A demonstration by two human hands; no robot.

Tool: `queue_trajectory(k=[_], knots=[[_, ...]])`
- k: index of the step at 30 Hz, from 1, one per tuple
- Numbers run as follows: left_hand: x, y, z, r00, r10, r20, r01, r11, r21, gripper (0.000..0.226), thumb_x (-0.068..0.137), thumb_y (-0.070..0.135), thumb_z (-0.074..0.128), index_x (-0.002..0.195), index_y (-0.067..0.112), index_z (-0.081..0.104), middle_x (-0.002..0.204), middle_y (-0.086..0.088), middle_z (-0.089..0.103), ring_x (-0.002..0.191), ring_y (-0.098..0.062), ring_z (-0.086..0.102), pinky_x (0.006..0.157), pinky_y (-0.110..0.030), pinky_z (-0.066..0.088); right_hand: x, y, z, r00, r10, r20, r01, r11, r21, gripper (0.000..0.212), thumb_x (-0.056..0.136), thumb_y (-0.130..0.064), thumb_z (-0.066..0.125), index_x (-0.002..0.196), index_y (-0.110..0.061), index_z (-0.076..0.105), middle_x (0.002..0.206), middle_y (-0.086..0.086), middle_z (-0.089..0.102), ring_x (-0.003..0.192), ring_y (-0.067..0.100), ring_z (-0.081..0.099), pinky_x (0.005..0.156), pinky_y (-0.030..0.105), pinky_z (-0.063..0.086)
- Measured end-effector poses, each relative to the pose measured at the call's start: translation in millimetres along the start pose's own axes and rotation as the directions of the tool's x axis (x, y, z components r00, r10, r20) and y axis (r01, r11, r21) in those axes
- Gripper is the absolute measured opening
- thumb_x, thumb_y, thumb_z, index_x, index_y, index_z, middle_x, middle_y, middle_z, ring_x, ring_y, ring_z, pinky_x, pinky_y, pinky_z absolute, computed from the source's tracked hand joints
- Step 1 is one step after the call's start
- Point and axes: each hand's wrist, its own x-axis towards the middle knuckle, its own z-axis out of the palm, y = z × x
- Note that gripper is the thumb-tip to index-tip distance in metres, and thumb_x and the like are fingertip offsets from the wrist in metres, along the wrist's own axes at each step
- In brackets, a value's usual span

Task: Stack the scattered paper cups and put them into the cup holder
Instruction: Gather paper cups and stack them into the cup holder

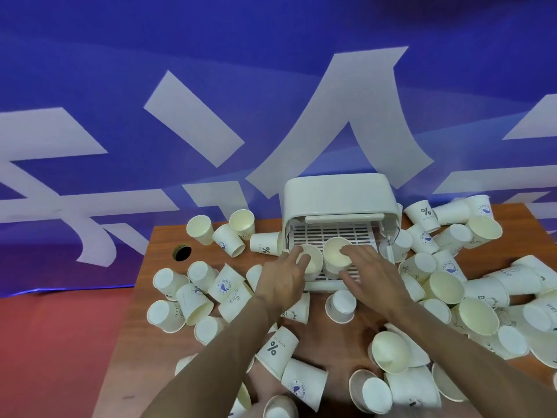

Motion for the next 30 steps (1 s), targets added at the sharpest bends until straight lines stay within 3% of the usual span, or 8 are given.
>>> queue_trajectory(k=[4, 7, 10, 13, 17, 20, 24, 30], knots=[[-5, 13, 16, 0.987, -0.149, -0.059, 0.135, 0.972, -0.194, 0.077, 0.081, 0.032, 0.070, 0.144, 0.024, 0.027, 0.156, -0.002, 0.026, 0.123, -0.026, 0.050, 0.073, -0.038, 0.058, -4, 16, 3, 0.997, 0.068, 0.032, -0.070, 0.995, 0.063, 0.064, 0.085, -0.040, 0.071, 0.140, -0.019, 0.046, 0.142, -0.001, 0.052, 0.130, 0.019, 0.047, 0.095, 0.038, 0.052], [1, 17, 26, 0.968, -0.251, -0.019, 0.230, 0.912, -0.341, 0.093, 0.077, 0.039, 0.075, 0.148, 0.029, 0.016, 0.159, 0.001, 0.022, 0.130, -0.024, 0.047, 0.083, -0.038, 0.056, 5, 19, 11, 0.983, 0.137, 0.119, -0.155, 0.975, 0.156, 0.086, 0.082, -0.047, 0.072, 0.151, -0.019, 0.029, 0.156, 0.000, 0.035, 0.143, 0.019, 0.032, 0.110, 0.041, 0.039], [11, 18, 37, 0.945, -0.327, 0.010, 0.298, 0.847, -0.439, 0.101, 0.073, 0.042, 0.078, 0.149, 0.031, 0.012, 0.156, 0.003, 0.029, 0.129, -0.022, 0.049, 0.087, -0.038, 0.054, 21, 19, 23, 0.957, 0.188, 0.222, -0.234, 0.950, 0.206, 0.103, 0.078, -0.054, 0.073, 0.156, -0.022, 0.014, 0.163, -0.001, 0.022, 0.147, 0.018, 0.024, 0.114, 0.040, 0.030], [17, 18, 47, 0.926, -0.376, -0.030, 0.321, 0.829, -0.459, 0.097, 0.075, 0.047, 0.073, 0.149, 0.029, 0.014, 0.145, 0.001, 0.044, 0.118, -0.021, 0.057, 0.079, -0.036, 0.053, 31, 20, 35, 0.933, 0.192, 0.304, -0.271, 0.932, 0.243, 0.111, 0.076, -0.050, 0.077, 0.157, -0.024, 0.006, 0.164, -0.003, 0.018, 0.147, 0.018, 0.026, 0.114, 0.042, 0.032], [25, 17, 51, 0.909, -0.411, -0.072, 0.332, 0.816, -0.473, 0.088, 0.073, 0.047, 0.075, 0.142, 0.027, 0.026, 0.130, 0.001, 0.056, 0.111, -0.022, 0.058, 0.079, -0.039, 0.055, 36, 24, 45, 0.935, 0.192, 0.298, -0.284, 0.909, 0.304, 0.108, 0.074, -0.039, 0.083, 0.156, -0.025, 0.014, 0.161, -0.001, 0.028, 0.143, 0.021, 0.035, 0.112, 0.044, 0.037], [32, 15, 49, 0.907, -0.411, -0.089, 0.312, 0.800, -0.512, 0.077, 0.074, 0.045, 0.075, 0.136, 0.026, 0.033, 0.124, 0.002, 0.058, 0.106, -0.022, 0.059, 0.077, -0.041, 0.056, 39, 27, 47, 0.939, 0.236, 0.249, -0.314, 0.884, 0.347, 0.103, 0.070, -0.043, 0.084, 0.151, -0.028, 0.024, 0.151, -0.002, 0.042, 0.135, 0.021, 0.044, 0.107, 0.043, 0.042], [47, 21, 50, 0.914, -0.384, -0.133, 0.267, 0.815, -0.514, 0.082, 0.080, 0.042, 0.073, 0.145, 0.024, 0.027, 0.129, -0.003, 0.054, 0.112, -0.022, 0.054, 0.081, -0.043, 0.055, 48, 34, 46, 0.947, 0.260, 0.189, -0.315, 0.870, 0.379, 0.085, 0.070, -0.052, 0.081, 0.138, -0.032, 0.033, 0.132, -0.004, 0.056, 0.118, 0.020, 0.056, 0.095, 0.042, 0.049], [74, 29, 48, 0.888, -0.393, -0.241, 0.238, 0.839, -0.490, 0.086, 0.081, 0.026, 0.075, 0.150, 0.021, 0.025, 0.150, -0.005, 0.034, 0.131, -0.025, 0.039, 0.095, -0.040, 0.051, 63, 48, 54, 0.959, 0.266, 0.100, -0.283, 0.929, 0.239, 0.076, 0.078, -0.061, 0.068, 0.139, -0.026, 0.039, 0.129, 0.011, 0.055, 0.117, 0.032, 0.055, 0.095, 0.046, 0.050]])
